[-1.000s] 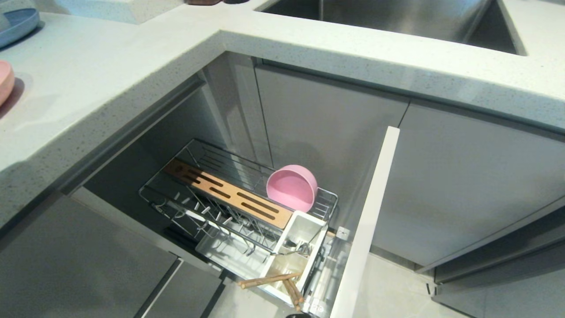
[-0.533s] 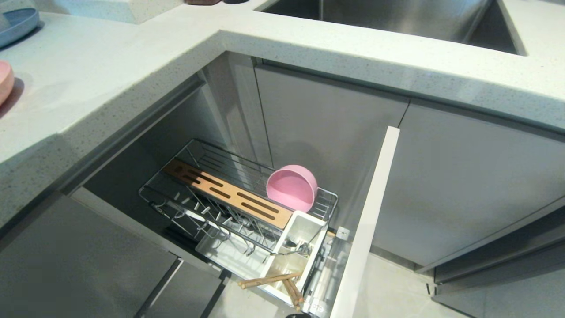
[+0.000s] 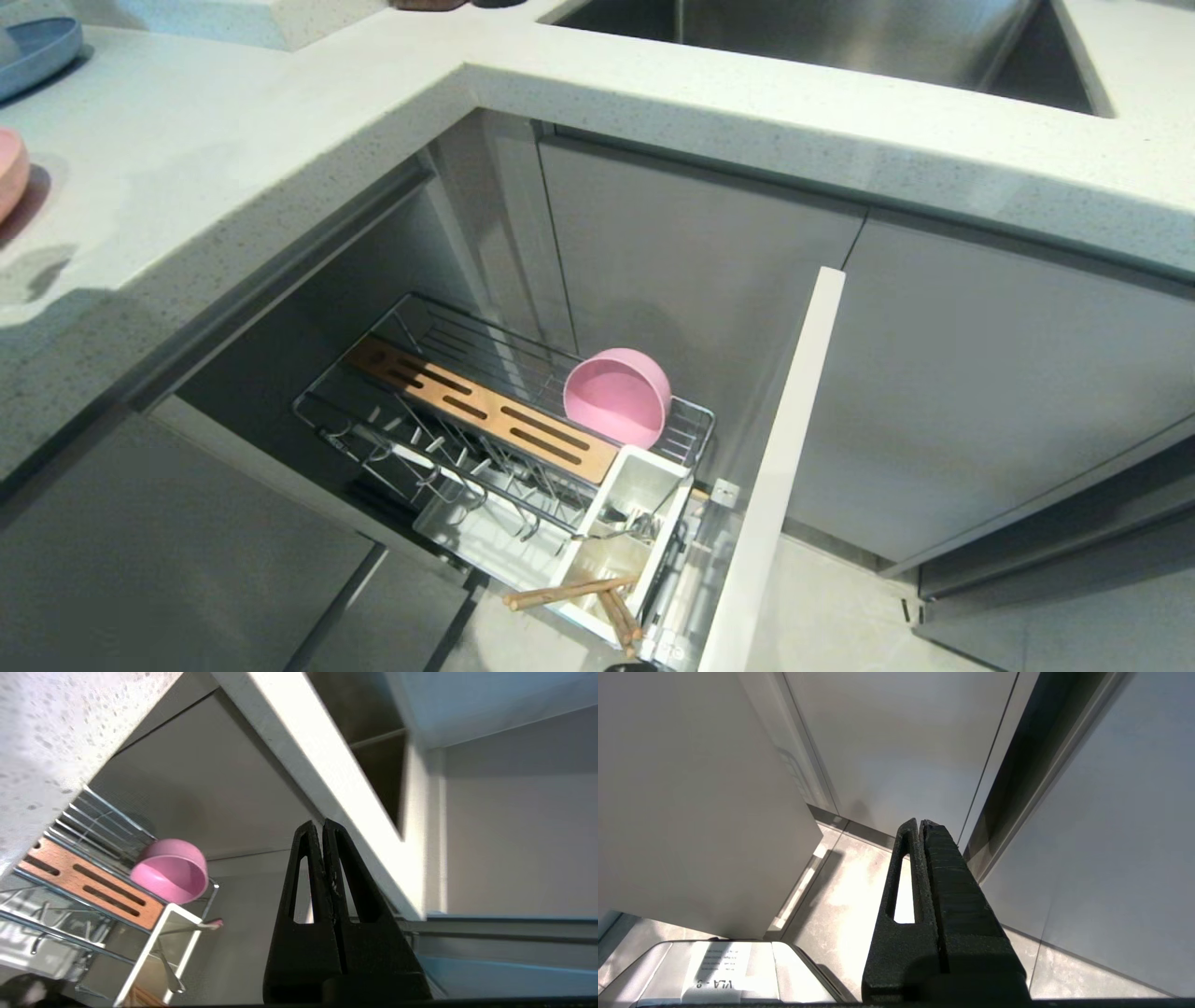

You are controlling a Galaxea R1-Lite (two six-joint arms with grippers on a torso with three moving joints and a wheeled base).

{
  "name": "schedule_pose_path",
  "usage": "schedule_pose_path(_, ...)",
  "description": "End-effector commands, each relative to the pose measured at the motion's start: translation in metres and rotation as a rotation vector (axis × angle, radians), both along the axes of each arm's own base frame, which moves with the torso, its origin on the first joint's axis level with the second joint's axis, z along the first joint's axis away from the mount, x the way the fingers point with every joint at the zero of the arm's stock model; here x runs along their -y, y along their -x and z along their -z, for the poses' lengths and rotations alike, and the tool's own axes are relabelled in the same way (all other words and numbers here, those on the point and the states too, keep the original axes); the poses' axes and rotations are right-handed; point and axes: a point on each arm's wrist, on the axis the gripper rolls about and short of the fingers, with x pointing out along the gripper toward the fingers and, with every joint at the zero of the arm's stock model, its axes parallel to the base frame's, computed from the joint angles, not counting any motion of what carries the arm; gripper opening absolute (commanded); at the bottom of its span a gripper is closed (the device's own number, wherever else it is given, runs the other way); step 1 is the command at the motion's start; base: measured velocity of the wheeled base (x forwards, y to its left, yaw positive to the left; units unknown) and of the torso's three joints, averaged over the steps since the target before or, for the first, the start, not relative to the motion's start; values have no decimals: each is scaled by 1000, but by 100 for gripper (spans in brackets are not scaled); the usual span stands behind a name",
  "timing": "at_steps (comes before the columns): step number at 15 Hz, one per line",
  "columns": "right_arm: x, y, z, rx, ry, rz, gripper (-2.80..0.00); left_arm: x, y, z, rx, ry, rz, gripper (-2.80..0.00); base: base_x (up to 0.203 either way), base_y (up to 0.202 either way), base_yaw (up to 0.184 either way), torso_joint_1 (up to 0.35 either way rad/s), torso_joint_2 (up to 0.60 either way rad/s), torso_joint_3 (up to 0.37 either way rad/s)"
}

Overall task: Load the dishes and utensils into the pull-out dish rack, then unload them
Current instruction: Take the bowl out of the cupboard

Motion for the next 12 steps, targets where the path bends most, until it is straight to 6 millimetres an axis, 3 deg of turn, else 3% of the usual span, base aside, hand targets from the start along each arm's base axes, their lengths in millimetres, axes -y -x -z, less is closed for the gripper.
schedule_pose_path(1,0,0,0,-1,0,-1,-280,24,-15,14,-42,-52,-54,-280,0,0,0,0,0,0)
schedule_pose_path(3,0,0,0,0,-1,-1,-280,39,-28,21,-48,-84,-112,-280,0,0,0,0,0,0)
schedule_pose_path(6,0,0,0,-1,0,-1,-280,59,-26,31,-73,-120,-62,-280,0,0,0,0,0,0)
schedule_pose_path(12,0,0,0,-2,1,-1,-280,131,-21,72,-99,-241,-83,-280,0,0,0,0,0,0)
